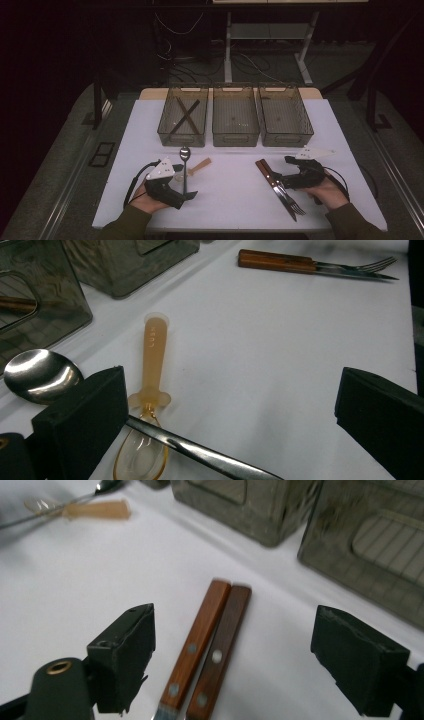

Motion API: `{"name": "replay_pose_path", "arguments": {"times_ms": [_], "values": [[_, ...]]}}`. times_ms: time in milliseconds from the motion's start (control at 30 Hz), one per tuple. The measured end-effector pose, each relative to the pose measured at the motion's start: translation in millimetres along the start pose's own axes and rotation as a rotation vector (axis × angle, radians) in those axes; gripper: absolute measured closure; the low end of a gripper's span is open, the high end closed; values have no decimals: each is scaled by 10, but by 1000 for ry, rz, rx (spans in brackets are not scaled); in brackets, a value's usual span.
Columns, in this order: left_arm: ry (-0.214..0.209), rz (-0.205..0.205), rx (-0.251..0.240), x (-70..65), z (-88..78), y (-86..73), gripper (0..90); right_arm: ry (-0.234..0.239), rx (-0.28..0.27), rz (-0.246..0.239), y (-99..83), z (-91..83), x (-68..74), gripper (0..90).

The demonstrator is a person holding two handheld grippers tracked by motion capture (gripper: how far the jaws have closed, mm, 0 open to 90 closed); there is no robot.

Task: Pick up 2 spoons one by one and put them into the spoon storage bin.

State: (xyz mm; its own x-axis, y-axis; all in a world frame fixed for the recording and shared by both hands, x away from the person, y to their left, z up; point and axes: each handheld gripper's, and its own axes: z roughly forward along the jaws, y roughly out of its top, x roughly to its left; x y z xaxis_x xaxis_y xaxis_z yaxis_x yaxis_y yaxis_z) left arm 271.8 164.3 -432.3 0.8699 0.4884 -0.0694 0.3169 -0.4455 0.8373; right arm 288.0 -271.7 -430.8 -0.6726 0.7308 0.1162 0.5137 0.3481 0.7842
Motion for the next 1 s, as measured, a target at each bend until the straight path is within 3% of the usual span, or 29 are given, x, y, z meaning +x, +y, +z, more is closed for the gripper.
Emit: {"name": "replay_pose_path", "arguments": {"times_ms": [200, 333, 433, 633, 767, 1000], "values": [[46, -6, -1, 20, -24, 9, 77, -30, -18, 4, -162, -107, 32, 180], [78, -20, -9, 42, -67, 16, 215, -40, -12, 6, -266, -184, 26, 180], [93, -20, -4, 63, -98, 26, 382, -45, 4, 9, -353, -228, 26, 180], [40, -49, 19, 116, -80, 24, 717, -53, -20, 25, -393, -305, -6, 180], [13, -47, 55, 89, -29, 57, 871, -57, -15, 15, -392, -288, -5, 180], [-15, -1, 158, 32, 126, 64, 890, -58, -15, 12, -381, -283, 7, 180]]}}
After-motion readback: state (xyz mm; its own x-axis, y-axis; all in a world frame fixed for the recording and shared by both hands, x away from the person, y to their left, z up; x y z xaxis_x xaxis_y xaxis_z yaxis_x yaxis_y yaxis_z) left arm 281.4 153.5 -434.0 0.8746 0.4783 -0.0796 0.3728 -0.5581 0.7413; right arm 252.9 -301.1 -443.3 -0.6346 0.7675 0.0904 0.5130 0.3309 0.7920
